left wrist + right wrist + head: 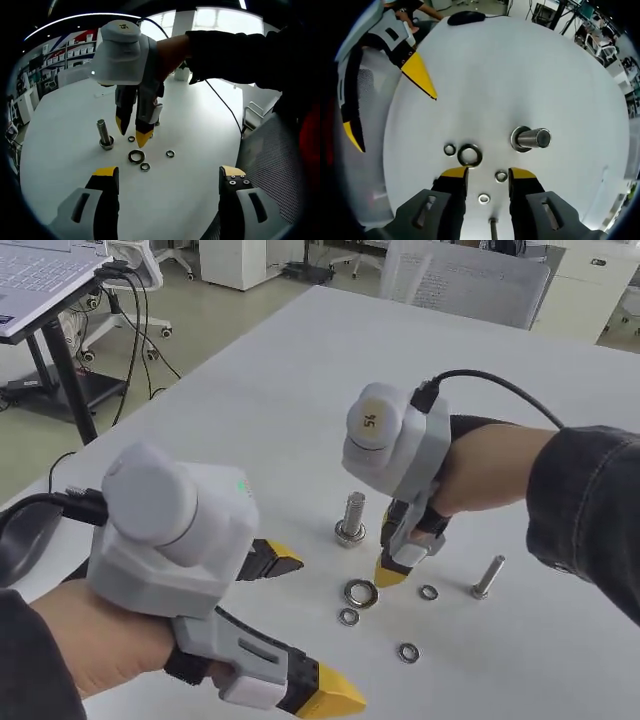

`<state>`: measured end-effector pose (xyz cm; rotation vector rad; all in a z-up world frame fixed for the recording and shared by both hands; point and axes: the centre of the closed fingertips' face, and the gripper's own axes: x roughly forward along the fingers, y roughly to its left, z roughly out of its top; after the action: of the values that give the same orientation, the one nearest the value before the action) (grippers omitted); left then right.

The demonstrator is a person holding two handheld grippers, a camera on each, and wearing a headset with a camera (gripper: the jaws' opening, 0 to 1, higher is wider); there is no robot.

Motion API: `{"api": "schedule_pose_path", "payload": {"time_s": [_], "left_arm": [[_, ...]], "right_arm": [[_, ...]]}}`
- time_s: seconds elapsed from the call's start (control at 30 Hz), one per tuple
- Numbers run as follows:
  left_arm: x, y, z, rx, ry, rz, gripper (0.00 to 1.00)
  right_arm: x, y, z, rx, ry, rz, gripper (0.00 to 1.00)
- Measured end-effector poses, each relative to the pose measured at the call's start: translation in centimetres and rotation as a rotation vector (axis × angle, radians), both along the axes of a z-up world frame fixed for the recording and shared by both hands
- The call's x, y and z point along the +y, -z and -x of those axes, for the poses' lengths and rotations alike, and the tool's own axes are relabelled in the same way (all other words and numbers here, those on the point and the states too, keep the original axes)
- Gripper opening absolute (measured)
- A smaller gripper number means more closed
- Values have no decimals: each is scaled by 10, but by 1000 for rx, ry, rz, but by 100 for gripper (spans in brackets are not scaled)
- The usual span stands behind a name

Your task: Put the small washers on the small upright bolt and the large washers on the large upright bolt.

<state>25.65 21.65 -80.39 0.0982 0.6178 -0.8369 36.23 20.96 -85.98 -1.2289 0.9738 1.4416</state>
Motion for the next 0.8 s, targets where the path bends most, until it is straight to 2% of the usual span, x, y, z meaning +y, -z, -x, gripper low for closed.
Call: {"api": "schedule_pose_path", "payload": {"time_s": [0.4, 0.8], "left_arm": [[0, -1, -3, -7, -7, -2, 82], [0, 0, -6, -8, -10, -5, 81]], "right_arm": [[-4, 11, 19, 14, -32, 17, 34], [-2, 17, 20, 14, -49, 22, 33]]}}
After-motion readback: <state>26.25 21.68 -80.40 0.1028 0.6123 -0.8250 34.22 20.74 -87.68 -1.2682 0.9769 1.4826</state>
